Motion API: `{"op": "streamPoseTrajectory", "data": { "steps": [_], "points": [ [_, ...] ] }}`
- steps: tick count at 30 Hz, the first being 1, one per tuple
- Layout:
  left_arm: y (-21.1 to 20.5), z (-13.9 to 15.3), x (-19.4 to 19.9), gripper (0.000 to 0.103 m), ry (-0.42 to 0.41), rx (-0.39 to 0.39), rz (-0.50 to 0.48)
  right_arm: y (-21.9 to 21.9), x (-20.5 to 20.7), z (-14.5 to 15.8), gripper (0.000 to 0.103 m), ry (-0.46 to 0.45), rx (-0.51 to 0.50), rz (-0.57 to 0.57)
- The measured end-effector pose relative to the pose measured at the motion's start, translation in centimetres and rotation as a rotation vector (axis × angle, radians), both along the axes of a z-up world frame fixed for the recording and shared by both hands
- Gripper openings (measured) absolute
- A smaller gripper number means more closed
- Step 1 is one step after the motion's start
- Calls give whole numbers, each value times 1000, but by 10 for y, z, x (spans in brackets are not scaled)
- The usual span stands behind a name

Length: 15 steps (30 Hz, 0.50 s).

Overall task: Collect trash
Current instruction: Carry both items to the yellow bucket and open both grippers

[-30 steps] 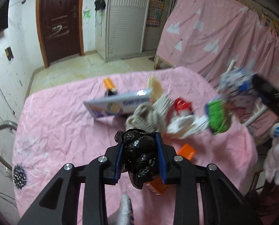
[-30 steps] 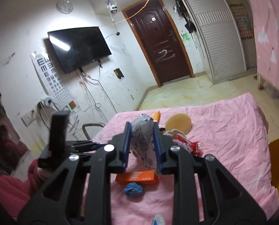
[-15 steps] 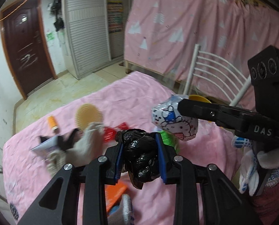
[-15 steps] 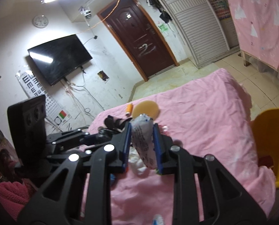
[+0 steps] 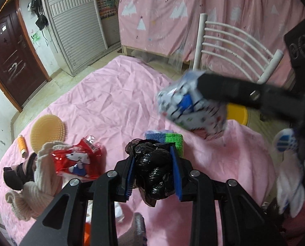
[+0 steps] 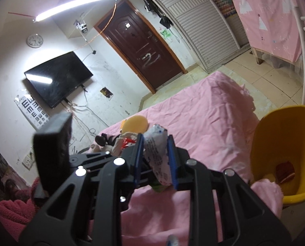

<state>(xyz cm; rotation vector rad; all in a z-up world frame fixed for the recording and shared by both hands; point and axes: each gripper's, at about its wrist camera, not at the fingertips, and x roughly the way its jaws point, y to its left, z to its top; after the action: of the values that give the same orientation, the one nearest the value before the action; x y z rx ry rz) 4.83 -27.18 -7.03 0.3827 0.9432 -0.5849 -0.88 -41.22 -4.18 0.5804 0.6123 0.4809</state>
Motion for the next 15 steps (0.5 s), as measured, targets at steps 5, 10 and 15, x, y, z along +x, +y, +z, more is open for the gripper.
{"op": "streamPoseTrajectory", "data": {
  "steps": [5,10,15],
  "points": [
    [-5,-4,4,22,8,18,11,-25,-2,2,22,-22,8,-47],
    [-9,6,4,22,-18,29,23,-47,-6,4,22,-33,-6,-97],
    [-22,24,6,22,-60,23,22,-71,-8,3,22,-41,-19,-151]
  ]
}}
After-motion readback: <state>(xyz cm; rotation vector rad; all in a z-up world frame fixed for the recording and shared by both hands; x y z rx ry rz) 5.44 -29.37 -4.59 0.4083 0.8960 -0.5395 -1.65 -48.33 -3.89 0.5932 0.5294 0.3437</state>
